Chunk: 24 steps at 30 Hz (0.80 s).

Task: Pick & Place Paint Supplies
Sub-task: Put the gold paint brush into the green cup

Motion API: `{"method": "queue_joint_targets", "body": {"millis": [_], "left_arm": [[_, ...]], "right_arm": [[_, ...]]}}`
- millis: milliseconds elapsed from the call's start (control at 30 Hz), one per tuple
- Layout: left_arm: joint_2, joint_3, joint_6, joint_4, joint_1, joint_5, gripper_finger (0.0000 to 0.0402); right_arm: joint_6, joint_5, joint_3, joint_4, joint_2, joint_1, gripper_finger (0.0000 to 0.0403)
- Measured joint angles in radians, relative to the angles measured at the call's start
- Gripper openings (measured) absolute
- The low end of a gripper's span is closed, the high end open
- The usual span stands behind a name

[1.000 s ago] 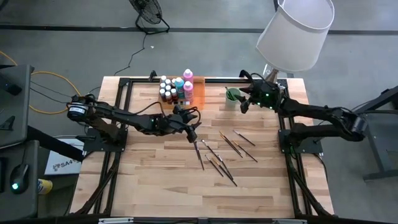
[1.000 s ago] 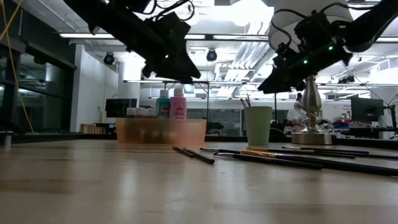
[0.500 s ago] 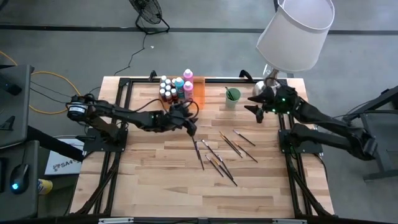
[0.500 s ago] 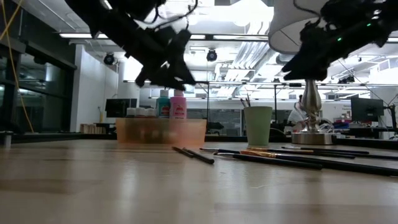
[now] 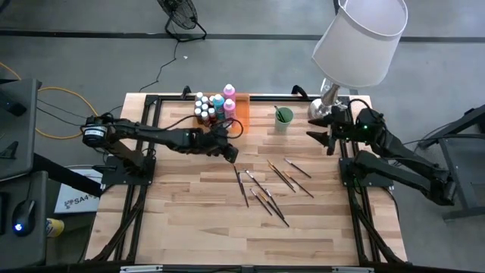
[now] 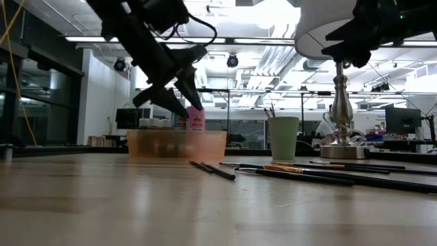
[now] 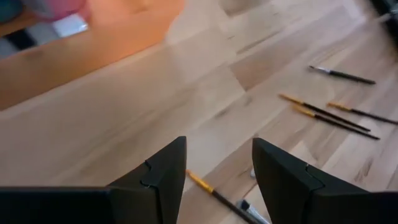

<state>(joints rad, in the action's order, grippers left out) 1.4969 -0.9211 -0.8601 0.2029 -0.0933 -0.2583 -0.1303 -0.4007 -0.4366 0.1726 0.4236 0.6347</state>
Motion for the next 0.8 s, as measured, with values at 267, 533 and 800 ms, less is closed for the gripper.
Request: {"method": "queue_joint_targets", "body": {"millis": [267,533,800], "left_arm": [[0.0,-0.137,-0.139,0.255,0.002,-0.003,0.0179],[0.017,-0.151,-0.327,0.299,0.005,0.022,0.0179],[0.12,-0.156,-0.524,0.33,0.016,0.165,0.0179]], "right_arm": [[0.002,0.008,0.0,-0.012,-0.002,0.0,0.0235],[0.003,0.008,0.0,-0.01,-0.001,0.0,0.0235],[0.003,0.008,0.0,-0.009,-0.001,0.0,0.0235]]}}
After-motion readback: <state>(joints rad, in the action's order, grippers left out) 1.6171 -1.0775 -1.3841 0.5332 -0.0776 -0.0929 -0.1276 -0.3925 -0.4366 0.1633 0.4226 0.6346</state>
